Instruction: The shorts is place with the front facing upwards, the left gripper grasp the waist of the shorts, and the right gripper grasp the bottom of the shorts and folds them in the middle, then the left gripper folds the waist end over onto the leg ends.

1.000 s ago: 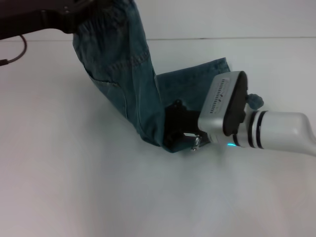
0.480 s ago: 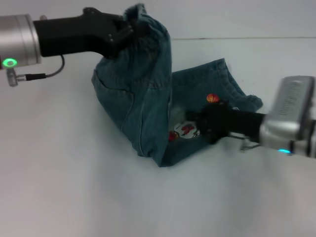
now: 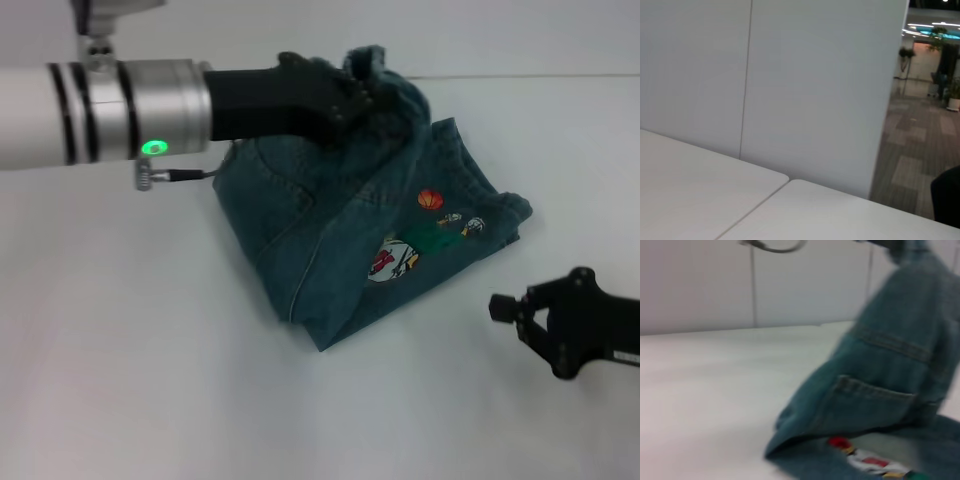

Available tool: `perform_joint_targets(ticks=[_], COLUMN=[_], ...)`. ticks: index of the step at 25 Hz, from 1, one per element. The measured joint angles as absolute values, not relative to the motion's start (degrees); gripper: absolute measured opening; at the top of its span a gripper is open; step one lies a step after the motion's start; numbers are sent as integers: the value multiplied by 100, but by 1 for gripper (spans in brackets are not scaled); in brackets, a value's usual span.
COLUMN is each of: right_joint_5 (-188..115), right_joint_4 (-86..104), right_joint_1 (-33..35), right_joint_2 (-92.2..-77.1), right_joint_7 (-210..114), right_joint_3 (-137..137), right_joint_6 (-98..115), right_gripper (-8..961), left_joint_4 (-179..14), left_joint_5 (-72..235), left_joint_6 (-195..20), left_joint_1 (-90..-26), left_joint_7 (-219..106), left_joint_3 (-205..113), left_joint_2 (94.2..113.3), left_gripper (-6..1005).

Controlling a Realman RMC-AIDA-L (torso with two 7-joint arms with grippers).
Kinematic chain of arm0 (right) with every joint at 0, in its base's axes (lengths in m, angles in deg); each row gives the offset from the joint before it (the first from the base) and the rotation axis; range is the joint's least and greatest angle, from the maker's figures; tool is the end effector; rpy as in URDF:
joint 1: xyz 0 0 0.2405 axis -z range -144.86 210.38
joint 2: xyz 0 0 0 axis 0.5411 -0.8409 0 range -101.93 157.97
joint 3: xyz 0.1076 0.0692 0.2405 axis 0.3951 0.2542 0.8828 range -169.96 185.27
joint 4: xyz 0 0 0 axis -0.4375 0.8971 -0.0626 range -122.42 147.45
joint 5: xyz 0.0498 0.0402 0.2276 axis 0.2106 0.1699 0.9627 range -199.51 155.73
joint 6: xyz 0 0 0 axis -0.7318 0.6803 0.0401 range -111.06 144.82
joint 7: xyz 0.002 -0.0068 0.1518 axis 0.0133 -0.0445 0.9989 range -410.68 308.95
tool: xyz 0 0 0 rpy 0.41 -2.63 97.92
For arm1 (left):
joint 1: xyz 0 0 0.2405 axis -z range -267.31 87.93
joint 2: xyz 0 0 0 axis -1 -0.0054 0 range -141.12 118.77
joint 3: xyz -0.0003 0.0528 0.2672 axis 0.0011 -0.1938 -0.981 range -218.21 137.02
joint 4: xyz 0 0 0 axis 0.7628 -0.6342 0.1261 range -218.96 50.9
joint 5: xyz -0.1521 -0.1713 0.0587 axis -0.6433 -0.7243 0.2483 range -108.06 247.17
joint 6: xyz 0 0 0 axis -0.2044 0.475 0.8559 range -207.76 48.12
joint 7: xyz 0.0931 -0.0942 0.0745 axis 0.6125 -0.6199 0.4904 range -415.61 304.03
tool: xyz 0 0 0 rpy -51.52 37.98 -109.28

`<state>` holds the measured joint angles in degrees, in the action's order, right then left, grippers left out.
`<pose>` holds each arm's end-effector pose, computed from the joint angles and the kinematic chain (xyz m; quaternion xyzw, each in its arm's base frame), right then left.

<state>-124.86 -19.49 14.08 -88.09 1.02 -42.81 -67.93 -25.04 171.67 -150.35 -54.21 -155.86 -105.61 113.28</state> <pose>0.3519 0.3025 -0.0235 -0.9538 0.0981 0.2021 0.1992 -0.1302 0.4222 -0.0363 -0.9408 -0.1548 -0.2604 0.1523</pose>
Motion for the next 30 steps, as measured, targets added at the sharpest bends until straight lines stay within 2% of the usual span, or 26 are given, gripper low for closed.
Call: perform_joint_targets(ticks=[4,5,10,15,21,26,30], right_joint_5=[-12803,-12917,-12958,-12960,-12961,-12947,-12936], right_joint_4=[-1953,-1961,-1937,-1915,-1921,-1949,-2001], right_joint_1=[1375,1337,1269,1232,1225,1209,1208], right_joint_2=[-8825,-8876,-8925,-8928,-8931,-8931,-8908], right_joint_7=[104,105,107,108,115,147,307], right_joint_3=[-4280,-4279,-4281,-4316,-4287,-4227,-4044], right_joint_6=[-6980,-6937,-6799,-6785,-6792,-6863,-7099], right_gripper=[-2,-2,-2,-2,-2,-2,-1], left_joint_4=[-2799,-2990,-3876,-3836,-3385,-3022,-3229], left_joint_5=[16713,16535,16437,16396,16451,16462,16523], left_joint_6=[-14108,-13754,-13170,-12846,-13379,-14714,-15898], left_joint_1=[-5275,-5176,-4575,-4624,-5039,-5733,-6273], left_joint_7=[-15560,-15468,-15197,-15173,-15045,-14380,-13614], left_joint_3=[-11352,-11687,-12588,-12931,-12592,-11526,-10593], left_joint_2=[11330,11333,11322,11343,11318,11339,11290], left_gripper=[86,91,115,139,334,572,646])
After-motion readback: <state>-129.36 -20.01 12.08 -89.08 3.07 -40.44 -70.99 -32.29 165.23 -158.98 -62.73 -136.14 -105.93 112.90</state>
